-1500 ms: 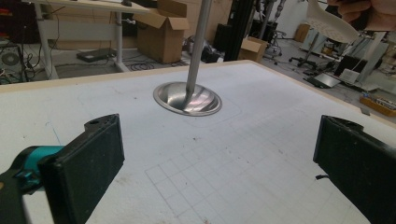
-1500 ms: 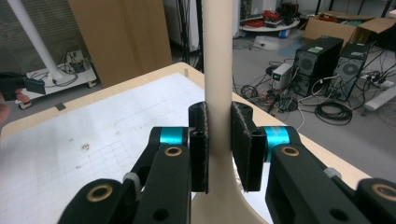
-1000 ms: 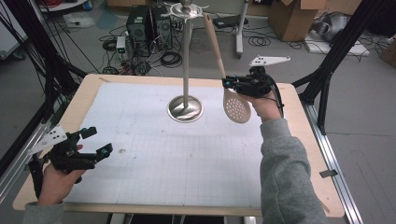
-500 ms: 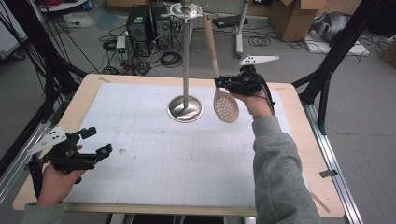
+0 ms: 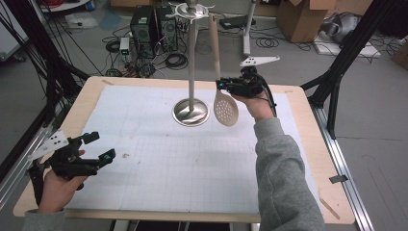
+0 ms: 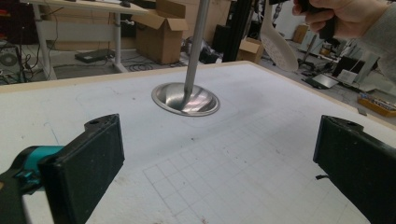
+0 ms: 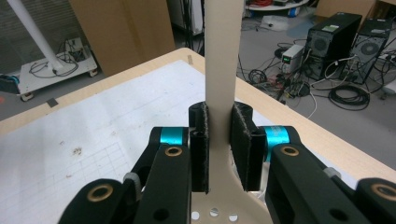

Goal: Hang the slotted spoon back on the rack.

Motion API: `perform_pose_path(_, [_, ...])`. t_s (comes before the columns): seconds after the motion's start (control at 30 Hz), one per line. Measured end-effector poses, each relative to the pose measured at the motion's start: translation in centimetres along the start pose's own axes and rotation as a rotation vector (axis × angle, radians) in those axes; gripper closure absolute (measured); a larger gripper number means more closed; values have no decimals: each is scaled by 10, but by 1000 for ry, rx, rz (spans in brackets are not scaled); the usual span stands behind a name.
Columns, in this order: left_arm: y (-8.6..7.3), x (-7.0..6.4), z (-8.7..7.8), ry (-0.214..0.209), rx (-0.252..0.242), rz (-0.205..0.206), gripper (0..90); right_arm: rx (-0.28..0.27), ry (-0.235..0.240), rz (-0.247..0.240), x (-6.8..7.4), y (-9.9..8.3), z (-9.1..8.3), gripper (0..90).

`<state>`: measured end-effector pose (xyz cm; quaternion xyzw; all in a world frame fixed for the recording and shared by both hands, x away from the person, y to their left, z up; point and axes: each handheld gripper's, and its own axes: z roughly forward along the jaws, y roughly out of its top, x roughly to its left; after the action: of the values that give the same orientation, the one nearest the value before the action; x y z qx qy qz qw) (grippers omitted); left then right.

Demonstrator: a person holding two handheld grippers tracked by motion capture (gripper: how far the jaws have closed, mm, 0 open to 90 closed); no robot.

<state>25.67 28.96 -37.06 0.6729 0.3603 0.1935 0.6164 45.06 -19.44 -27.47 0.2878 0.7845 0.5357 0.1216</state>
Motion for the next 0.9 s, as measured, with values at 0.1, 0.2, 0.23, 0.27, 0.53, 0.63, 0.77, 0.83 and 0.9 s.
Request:
perform_pose_path(0.1, [0, 0, -1, 2, -2, 1, 22, -1, 0, -1, 0, 0, 3, 783])
perform_pose_path(0.2, [0, 1, -2, 4, -2, 0, 22, -2, -1, 2, 0, 0, 10, 783])
perform_pose_path(0.23, [0, 1, -2, 4, -2, 0, 22, -2, -1, 2, 0, 0, 10, 783])
perform_pose_path(0.27, [0, 1, -3, 6, -3, -1, 22, -1, -4, 5, 1, 1, 13, 783])
perform_pose_path(0.53, [0, 1, -4, 9, -4, -3, 22, -6, -21, 6, 3, 2, 22, 782])
perform_pose_path(0.63, [-1, 1, -4, 8, 0, -2, 22, -9, -27, 7, 3, 2, 25, 782])
perform_pose_path(0.77, [-1, 1, -3, 9, 3, -2, 22, -14, -39, 11, 4, 3, 30, 781])
perform_pose_path(0.83, [-1, 1, -3, 9, 4, -2, 22, -18, -41, 12, 4, 3, 32, 781])
perform_pose_path(0.9, [-1, 1, -3, 8, 4, -2, 22, -15, -41, 15, 5, 3, 33, 781])
